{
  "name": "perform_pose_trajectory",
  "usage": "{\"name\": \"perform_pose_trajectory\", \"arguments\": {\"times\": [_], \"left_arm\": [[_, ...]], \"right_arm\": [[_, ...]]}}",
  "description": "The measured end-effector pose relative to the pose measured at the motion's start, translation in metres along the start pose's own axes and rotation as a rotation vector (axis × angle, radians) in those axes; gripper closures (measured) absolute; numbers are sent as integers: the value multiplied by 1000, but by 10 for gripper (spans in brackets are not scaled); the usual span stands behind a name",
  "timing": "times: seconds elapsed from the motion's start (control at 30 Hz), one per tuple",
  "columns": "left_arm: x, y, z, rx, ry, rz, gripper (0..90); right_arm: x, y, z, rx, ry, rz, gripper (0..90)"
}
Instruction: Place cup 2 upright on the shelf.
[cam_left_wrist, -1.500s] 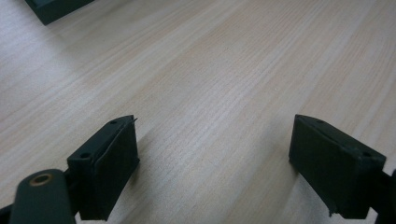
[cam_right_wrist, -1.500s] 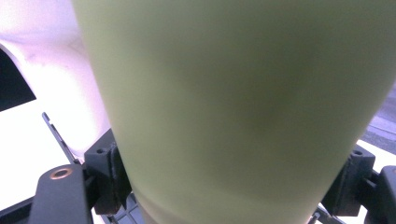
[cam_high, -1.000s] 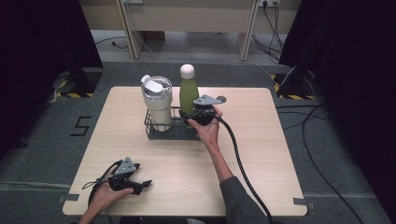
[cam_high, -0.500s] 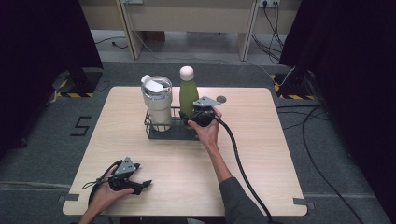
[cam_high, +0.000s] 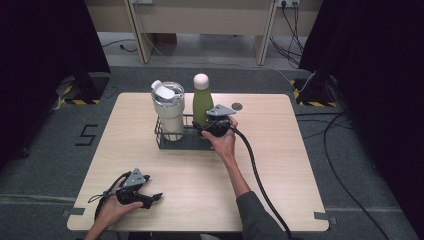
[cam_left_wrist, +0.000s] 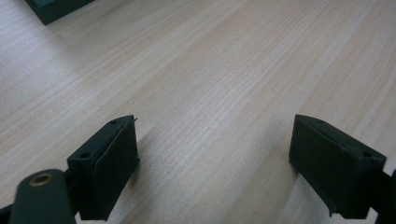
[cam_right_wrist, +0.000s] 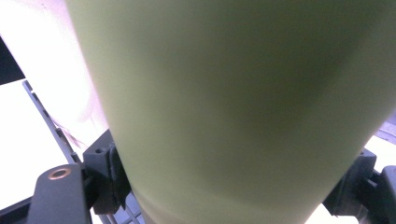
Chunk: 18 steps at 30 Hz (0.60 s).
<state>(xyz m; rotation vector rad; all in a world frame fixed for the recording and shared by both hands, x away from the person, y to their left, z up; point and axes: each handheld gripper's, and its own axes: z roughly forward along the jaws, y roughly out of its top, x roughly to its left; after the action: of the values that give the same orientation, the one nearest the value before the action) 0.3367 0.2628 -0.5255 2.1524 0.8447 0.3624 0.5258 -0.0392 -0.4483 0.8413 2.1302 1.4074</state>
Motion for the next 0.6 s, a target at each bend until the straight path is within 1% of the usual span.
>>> {"name": "perform_pose_trajectory", "arguments": {"times": [0.07, 0.1, 0.17, 0.23, 0.37, 0.43, 0.5, 0.6], "left_arm": [[0, 0, 0, 0, 0, 0, 147], [0, 0, 0, 0, 0, -1, 147], [0, 0, 0, 0, 0, 0, 147], [0, 0, 0, 0, 0, 0, 147], [0, 0, 0, 2, 0, 3, 147], [0, 0, 0, 1, 0, 3, 147], [0, 0, 0, 1, 0, 3, 147], [0, 0, 0, 1, 0, 2, 147]], "right_arm": [[0, 0, 0, 7, -2, 5, 190], [0, 0, -1, 12, -13, 10, 177], [0, 1, -2, 7, -11, 3, 163], [0, 3, -4, 5, 2, -1, 164], [1, 5, -8, 11, -4, -9, 152], [1, 7, -12, 7, -2, -5, 152], [0, 9, -18, -10, -5, -12, 152], [0, 12, -28, -26, -4, -9, 154]]}}
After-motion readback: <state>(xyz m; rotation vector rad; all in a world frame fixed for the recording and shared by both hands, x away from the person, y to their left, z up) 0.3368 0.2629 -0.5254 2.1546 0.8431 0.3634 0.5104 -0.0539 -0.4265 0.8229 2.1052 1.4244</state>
